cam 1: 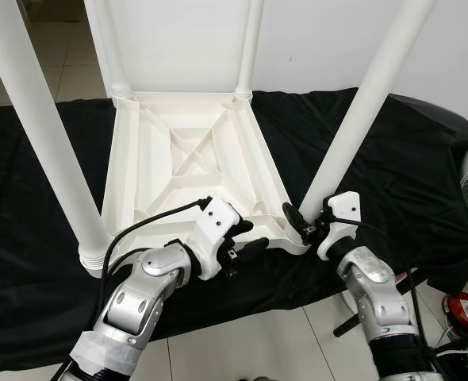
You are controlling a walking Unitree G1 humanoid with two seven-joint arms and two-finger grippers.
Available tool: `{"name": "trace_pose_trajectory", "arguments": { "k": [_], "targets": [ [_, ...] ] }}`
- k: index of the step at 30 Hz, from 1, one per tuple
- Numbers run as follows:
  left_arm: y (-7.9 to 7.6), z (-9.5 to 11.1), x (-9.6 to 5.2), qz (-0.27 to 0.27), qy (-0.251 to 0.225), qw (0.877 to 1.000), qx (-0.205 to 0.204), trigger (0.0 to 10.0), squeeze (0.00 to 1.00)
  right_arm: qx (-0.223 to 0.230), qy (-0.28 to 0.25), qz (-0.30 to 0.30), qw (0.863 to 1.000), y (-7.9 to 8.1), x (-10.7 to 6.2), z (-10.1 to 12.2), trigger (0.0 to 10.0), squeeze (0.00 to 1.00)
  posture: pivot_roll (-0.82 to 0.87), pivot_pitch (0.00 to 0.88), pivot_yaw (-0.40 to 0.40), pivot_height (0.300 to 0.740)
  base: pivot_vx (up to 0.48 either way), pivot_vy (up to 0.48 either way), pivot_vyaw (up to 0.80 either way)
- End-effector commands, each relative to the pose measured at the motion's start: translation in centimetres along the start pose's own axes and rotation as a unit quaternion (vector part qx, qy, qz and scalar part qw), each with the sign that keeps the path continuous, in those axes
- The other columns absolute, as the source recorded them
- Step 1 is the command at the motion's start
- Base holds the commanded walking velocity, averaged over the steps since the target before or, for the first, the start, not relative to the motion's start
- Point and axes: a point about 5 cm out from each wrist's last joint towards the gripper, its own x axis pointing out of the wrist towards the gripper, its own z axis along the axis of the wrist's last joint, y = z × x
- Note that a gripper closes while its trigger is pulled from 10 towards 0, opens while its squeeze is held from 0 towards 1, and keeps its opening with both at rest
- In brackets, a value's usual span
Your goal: Building children table
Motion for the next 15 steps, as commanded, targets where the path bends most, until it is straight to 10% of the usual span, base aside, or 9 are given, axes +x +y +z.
{"name": "trace_pose_trajectory", "arguments": {
  "k": [1,15],
  "targets": [
    [0.1,-0.2,0.0,0.015,0.006,1.000,0.003,10.0,0.00,-0.004,0.041,-0.026,0.999,0.3,-0.5,-1.5,10.0,0.00,0.02,0.026,-0.072,0.740,0.000,0.000,0.00],
    [0.0,-0.2,0.0,0.017,0.006,1.000,-0.001,10.0,0.00,0.008,0.048,-0.189,0.981,0.9,-1.1,-1.5,10.0,0.00,0.03,0.012,-0.074,0.740,0.000,0.000,0.00]
  ]
}}
